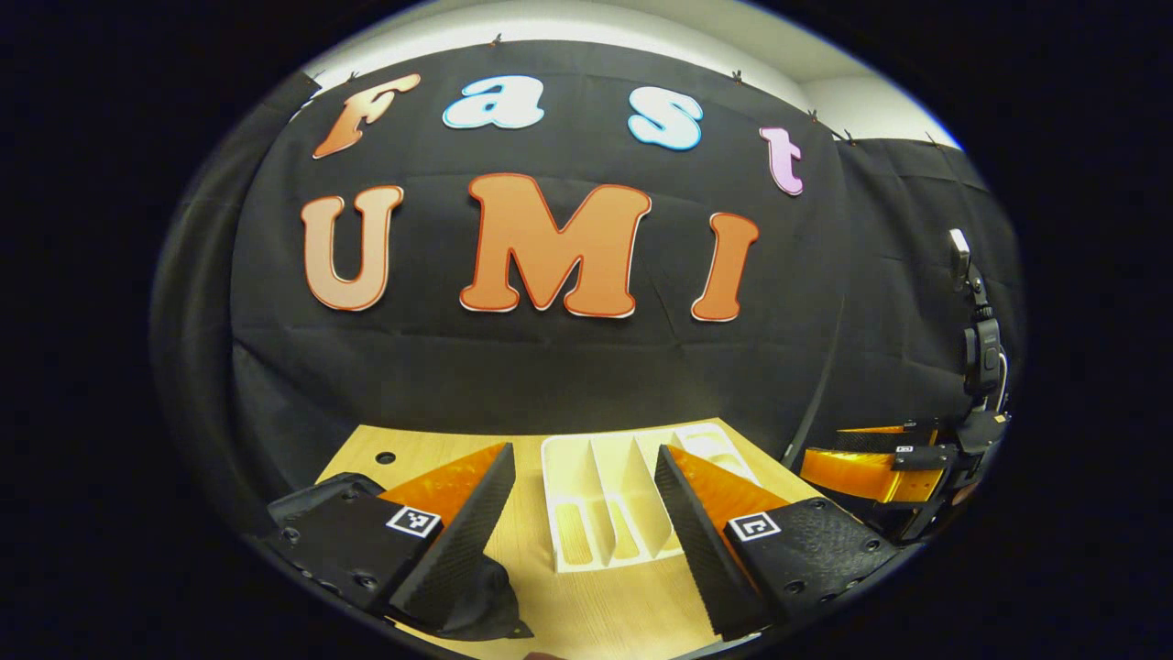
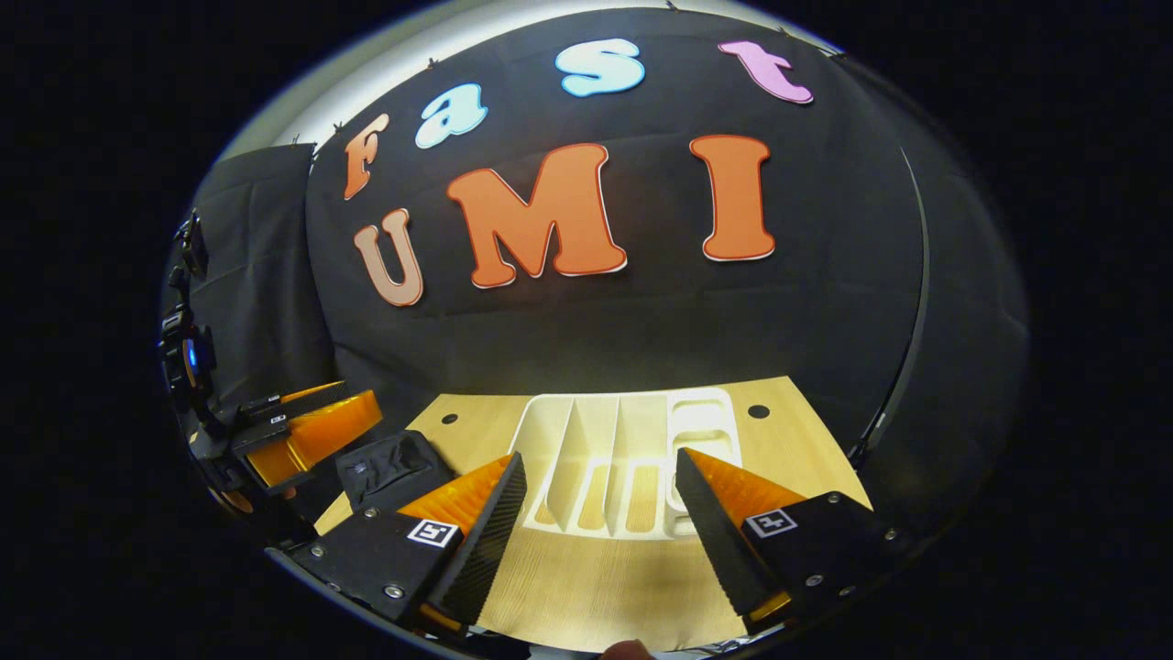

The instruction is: Open the schoolbag, grab two books from the bookshelf and put them into the schoolbag.

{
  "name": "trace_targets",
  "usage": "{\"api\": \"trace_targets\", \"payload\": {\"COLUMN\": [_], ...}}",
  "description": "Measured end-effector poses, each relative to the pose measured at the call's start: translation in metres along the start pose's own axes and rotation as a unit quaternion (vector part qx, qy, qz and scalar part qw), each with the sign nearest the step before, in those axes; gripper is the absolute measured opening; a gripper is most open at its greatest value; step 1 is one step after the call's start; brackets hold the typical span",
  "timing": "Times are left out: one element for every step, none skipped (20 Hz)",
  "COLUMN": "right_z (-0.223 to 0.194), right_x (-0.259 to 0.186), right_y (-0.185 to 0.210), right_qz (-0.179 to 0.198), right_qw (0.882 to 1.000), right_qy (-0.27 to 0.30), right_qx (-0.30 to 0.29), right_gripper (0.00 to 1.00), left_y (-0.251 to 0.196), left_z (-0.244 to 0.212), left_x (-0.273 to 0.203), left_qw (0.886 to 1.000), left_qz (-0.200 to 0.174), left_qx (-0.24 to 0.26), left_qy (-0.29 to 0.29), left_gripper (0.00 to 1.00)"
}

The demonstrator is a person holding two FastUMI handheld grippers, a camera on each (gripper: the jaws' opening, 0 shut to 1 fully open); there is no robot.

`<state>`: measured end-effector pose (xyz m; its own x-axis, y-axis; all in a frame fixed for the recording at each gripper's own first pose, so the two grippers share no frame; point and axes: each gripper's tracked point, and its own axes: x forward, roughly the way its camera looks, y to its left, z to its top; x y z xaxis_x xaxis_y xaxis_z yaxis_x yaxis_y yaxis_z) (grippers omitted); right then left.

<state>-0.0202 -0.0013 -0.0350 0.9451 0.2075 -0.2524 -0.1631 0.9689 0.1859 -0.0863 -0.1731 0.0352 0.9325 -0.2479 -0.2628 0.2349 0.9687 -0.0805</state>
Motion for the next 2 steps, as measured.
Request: {"api": "trace_targets", "payload": {"right_z": [0.006, 0.005], "right_x": [-0.003, -0.017], "right_y": [-0.001, -0.007], "right_qz": [0.003, -0.001], "right_qw": [1.0, 1.0], "right_qy": [-0.01, -0.024], "right_qx": [-0.002, -0.005], "right_gripper": [0.98, 0.98], "left_y": [-0.001, -0.004], "left_z": [0.006, 0.012], "left_x": [-0.004, -0.006], "left_qw": [1.0, 1.0], "left_qz": [0.007, 0.013], "left_qx": [0.002, 0.004], "left_qy": [-0.012, -0.021], "left_gripper": [0.98, 0.98]}}
